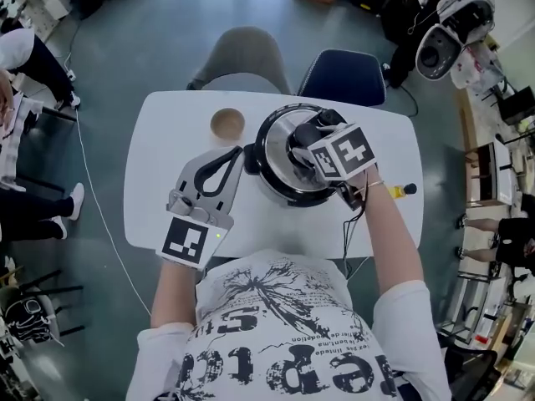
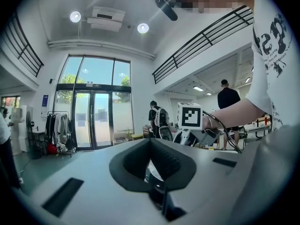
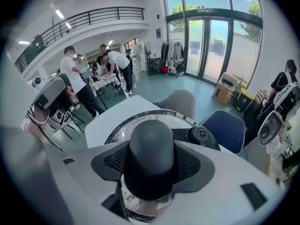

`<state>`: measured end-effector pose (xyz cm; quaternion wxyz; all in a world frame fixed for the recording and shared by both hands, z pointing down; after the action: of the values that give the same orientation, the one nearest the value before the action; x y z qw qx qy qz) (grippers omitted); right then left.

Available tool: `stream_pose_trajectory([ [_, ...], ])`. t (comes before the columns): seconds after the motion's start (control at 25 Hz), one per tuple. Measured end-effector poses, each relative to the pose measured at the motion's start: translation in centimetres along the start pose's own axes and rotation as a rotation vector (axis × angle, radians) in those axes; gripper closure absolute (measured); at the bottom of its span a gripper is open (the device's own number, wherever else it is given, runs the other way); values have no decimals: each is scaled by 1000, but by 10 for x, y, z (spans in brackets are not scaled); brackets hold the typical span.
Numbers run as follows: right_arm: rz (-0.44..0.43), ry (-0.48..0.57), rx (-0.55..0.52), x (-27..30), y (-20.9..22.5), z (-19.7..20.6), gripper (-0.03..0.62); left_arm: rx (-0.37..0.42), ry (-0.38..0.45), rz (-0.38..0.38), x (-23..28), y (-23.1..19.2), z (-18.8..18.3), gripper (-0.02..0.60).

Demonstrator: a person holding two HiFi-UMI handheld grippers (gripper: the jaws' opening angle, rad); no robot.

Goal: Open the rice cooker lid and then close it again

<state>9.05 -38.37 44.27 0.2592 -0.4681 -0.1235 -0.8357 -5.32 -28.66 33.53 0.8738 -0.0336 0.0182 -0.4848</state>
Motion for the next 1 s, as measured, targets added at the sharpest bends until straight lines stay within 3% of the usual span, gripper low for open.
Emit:
stream_pose_trajectory([
  [0.56, -19, -18, -10, 14, 4, 5, 288, -5, -21, 6, 4, -4, 6, 568],
  [0.72, 6, 43, -22, 13, 4, 7, 284, 5, -33, 12, 4, 2, 9, 568],
  [1.0, 27, 124, -4, 6, 3, 3, 223, 5, -36, 10, 3, 8, 6, 568],
])
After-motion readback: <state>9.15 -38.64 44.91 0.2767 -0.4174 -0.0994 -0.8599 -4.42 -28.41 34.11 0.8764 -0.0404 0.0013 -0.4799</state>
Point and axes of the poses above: the fingertips, and each gripper's own axes: x forward along the fingers, y to its right, z out of its underside, the point moved 3 cm from there along -x, backward along the fingers, and after that the axes turned 10 degrees about -x, right-handed, at the moved point
